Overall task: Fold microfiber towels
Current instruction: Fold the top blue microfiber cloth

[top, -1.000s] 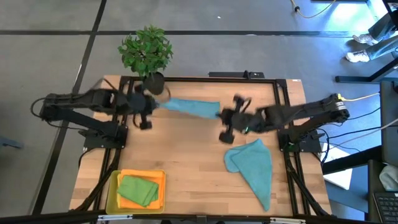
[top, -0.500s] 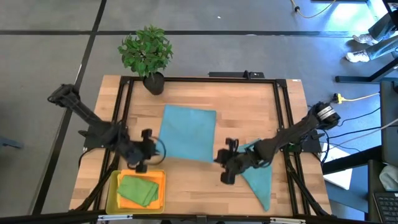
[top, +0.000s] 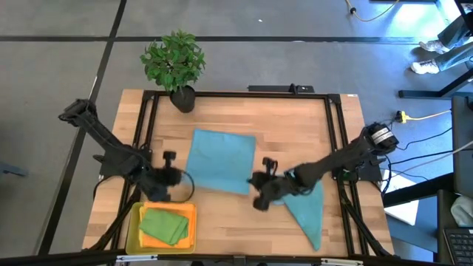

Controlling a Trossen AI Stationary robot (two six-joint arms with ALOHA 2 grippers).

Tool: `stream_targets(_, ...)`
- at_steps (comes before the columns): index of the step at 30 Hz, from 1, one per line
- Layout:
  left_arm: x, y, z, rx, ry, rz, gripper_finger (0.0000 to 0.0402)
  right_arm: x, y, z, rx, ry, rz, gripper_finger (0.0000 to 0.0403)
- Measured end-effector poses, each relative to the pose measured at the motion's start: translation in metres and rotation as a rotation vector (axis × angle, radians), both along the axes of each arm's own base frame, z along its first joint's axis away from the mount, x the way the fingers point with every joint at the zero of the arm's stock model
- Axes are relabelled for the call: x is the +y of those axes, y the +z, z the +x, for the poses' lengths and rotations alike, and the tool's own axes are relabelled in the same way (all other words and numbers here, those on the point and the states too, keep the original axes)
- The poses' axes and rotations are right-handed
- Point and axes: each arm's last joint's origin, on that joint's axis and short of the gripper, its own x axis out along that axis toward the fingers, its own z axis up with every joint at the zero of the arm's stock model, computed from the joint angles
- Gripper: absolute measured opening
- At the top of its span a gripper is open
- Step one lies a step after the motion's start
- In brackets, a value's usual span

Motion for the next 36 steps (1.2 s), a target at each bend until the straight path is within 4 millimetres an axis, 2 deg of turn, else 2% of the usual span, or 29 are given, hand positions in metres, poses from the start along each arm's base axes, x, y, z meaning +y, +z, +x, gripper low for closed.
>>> stream_targets(4, 0.022, 0.003, 0.001, -0.003, 0.114, 0.208, 0.0, -0.029, -0.001, 0.008, 0.02, -0.088, -0.047, 0.0001)
stream_targets(8, 0.044, -0.003, 0.01, 0.062, 0.146, 0.317, 0.0, -0.055, -0.003, 0.012, 0.048, -0.192, -0.095, 0.0001)
stream_targets(13, 0.07, -0.012, 0.026, 0.125, 0.132, 0.278, 0.0, -0.079, -0.016, 0.016, 0.114, -0.266, -0.117, 0.0001)
stream_targets(21, 0.111, -0.016, 0.044, 0.092, 0.111, 0.23, 0.0, -0.105, -0.042, 0.025, 0.204, -0.337, -0.133, 0.0001)
stream_targets(28, 0.142, -0.018, 0.046, 0.061, 0.187, 0.146, 0.0, -0.121, -0.053, 0.028, 0.222, -0.403, -0.126, 0.0002)
stream_targets(36, 0.156, -0.045, 0.04, 0.029, 0.172, 0.082, 0.0027, -0.132, -0.069, 0.031, 0.261, -0.434, -0.133, 0.0004)
